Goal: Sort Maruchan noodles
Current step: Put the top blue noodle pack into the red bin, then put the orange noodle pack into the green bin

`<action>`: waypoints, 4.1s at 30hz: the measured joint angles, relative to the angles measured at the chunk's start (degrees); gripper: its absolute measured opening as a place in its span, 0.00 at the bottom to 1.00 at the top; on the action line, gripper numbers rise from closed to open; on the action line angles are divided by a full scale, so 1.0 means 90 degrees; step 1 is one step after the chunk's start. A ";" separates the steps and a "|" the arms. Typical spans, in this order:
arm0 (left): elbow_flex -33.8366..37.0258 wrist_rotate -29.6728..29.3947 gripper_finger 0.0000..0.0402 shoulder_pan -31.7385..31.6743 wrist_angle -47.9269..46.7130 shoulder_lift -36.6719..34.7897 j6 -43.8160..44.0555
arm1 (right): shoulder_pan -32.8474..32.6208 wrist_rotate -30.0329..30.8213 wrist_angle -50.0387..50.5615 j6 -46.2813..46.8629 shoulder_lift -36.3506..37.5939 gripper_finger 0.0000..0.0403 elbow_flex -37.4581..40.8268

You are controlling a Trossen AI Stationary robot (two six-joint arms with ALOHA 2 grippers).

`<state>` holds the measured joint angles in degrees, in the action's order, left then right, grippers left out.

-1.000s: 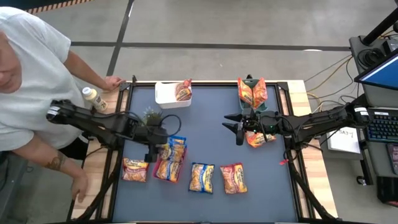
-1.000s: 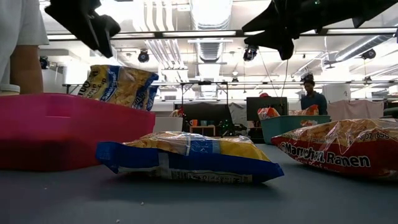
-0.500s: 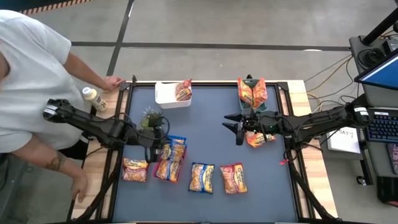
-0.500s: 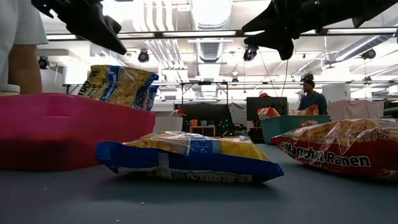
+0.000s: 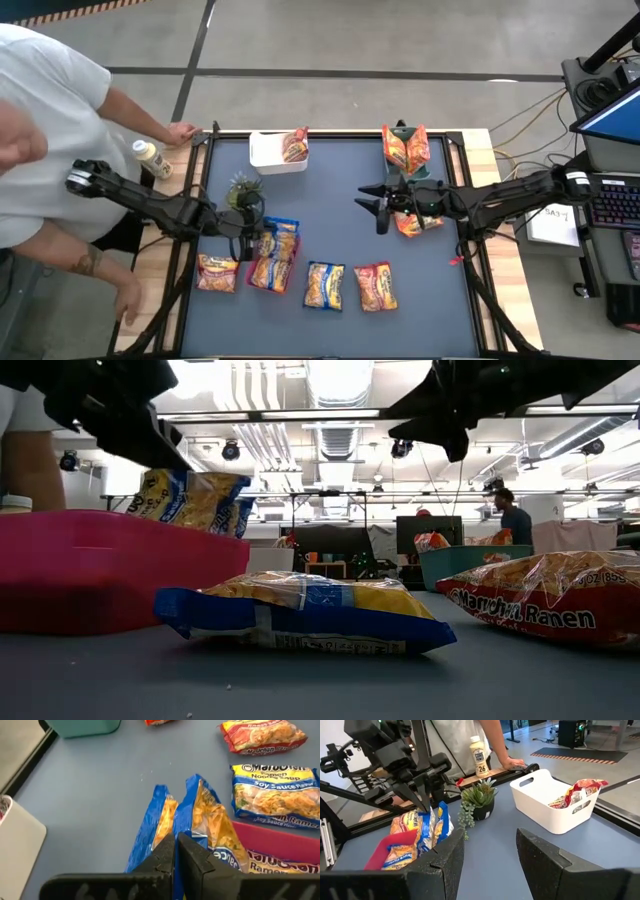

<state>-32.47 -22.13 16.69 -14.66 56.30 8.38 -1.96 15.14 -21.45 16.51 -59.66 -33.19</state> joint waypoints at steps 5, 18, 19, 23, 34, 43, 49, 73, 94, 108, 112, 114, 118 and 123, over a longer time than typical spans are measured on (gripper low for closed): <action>0.0129 -0.0004 0.00 -0.0002 0.0017 -0.0002 0.0136 | 0.0000 0.0000 -0.0199 0.0000 -0.0142 0.42 0.0000; -0.0645 0.0019 0.00 0.0002 -0.0208 0.0014 -0.0640 | 0.0000 -0.0036 -0.0045 0.0131 -0.0140 0.41 -0.0302; -0.0715 0.0019 0.00 0.0002 -0.0189 0.0018 -0.0791 | 0.0000 -0.0071 0.0082 0.0170 -0.0138 0.41 -0.0366; -0.0980 0.0011 0.00 0.0000 0.0078 0.0042 -0.1490 | 0.0000 -0.0228 0.1070 0.0277 -0.0148 0.38 -0.0852; -0.0978 -0.0001 0.00 -0.0035 0.1396 0.0074 -0.3501 | -0.0005 -0.0292 0.5853 0.2524 -0.0805 0.28 -0.2372; -0.0967 -0.0005 0.00 -0.0180 0.1453 0.0094 -0.3524 | -0.0020 -0.1204 0.8379 0.4448 -0.1636 0.23 -0.2183; -0.0962 -0.0004 0.00 -0.0195 0.1440 0.0130 -0.3524 | -0.0013 -0.0718 0.9881 0.5287 -0.1816 0.09 -0.2183; -0.0959 -0.0002 0.00 -0.0289 0.2185 0.0723 -0.3494 | 0.0244 -0.0489 0.5486 0.3159 -0.1353 0.02 -0.1851; -0.2134 0.1254 0.00 -0.1272 0.2348 0.3217 -0.3346 | 0.0194 -0.0717 0.4772 0.3378 -0.1154 0.02 -0.0924; -0.2352 0.1407 0.00 -0.1607 0.2153 0.4114 -0.3064 | 0.0199 -0.0712 0.2830 0.4214 -0.1170 0.05 0.0083; -0.2365 0.1426 0.00 -0.1605 0.2186 0.4323 -0.2972 | 0.0207 -0.0846 0.2790 0.4421 -0.1168 0.15 0.0168; -0.2366 0.1423 0.00 -0.1608 0.2186 0.4365 -0.2933 | 0.0206 -0.0854 0.2793 0.4496 -0.1170 0.21 0.0174; -0.2366 0.1423 0.00 -0.1610 0.2194 0.4404 -0.2863 | 0.0209 -0.0857 0.2684 0.4505 -0.1172 0.36 0.0172; -0.2354 0.1423 0.00 -0.1617 0.2194 0.4404 -0.2800 | 0.0206 -0.0849 0.2227 0.4501 -0.1223 0.54 0.0243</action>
<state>-53.65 -9.32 2.13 5.09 95.94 -16.82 -0.10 7.50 -1.41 57.02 -70.67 -31.01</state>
